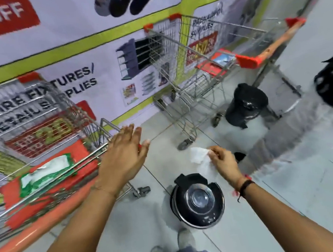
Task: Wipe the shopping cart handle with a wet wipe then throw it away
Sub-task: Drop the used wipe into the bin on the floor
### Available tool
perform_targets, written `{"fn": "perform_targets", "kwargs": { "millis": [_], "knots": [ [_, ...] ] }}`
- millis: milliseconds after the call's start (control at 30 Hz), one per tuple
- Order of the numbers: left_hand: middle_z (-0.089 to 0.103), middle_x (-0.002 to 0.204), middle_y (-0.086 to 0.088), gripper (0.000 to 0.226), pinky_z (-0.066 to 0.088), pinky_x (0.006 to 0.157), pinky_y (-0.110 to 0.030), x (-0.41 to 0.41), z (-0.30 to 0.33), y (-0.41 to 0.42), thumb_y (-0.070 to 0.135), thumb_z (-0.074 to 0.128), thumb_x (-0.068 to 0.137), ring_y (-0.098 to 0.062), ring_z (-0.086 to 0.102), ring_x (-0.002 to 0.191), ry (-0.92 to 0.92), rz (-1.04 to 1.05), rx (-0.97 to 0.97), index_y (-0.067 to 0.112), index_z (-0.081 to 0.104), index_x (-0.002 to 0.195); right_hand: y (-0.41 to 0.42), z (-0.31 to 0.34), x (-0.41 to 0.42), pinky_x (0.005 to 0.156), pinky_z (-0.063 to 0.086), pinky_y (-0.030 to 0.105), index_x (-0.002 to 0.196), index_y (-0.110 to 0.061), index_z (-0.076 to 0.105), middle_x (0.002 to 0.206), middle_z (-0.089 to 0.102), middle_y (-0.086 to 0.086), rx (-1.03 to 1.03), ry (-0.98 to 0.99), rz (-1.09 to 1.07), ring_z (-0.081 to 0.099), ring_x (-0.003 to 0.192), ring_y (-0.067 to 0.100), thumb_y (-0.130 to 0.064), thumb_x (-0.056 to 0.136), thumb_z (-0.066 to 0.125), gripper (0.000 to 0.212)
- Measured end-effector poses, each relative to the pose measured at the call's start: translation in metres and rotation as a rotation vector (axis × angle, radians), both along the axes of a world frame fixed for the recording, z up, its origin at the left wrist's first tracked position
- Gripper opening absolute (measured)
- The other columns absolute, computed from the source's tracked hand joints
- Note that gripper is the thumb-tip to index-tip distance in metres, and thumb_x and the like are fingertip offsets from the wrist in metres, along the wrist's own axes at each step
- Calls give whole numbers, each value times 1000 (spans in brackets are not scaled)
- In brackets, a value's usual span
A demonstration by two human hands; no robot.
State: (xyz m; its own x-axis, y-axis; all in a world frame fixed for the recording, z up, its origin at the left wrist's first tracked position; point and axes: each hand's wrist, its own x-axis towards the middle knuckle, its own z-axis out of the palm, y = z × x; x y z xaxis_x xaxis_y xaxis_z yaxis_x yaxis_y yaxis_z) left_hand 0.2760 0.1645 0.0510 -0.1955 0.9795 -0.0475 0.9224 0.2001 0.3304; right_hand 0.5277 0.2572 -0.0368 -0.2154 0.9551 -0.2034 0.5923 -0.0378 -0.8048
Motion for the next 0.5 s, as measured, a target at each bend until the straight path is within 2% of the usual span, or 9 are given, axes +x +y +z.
{"fn": "perform_targets", "kwargs": {
  "millis": [133, 233, 500],
  "knots": [
    [24, 151, -14, 53, 10, 116, -38, 2, 0, 1, 36, 26, 93, -25, 18, 141, -13, -10, -8, 12, 26, 139, -7, -19, 4, 84, 44, 34, 100, -1, 66, 104, 65, 19, 20, -150, 26, 58, 96, 30, -8, 90, 52, 18],
    [28, 150, -16, 52, 12, 116, -39, 2, 1, 2, 35, 27, 92, -26, 20, 140, -11, -11, -2, 10, 28, 138, -9, -28, 6, 88, 41, 32, 102, -2, 66, 110, 64, 19, 26, -247, 61, 57, 103, 32, -9, 90, 51, 20],
    [27, 151, -13, 50, 8, 116, -39, 2, 2, 0, 33, 28, 93, -25, 18, 140, -3, -8, -17, 12, 27, 139, -10, -34, 13, 87, 40, 28, 104, -3, 66, 112, 63, 19, -15, -232, 98, 57, 102, 32, -11, 91, 51, 21]
  ]
}}
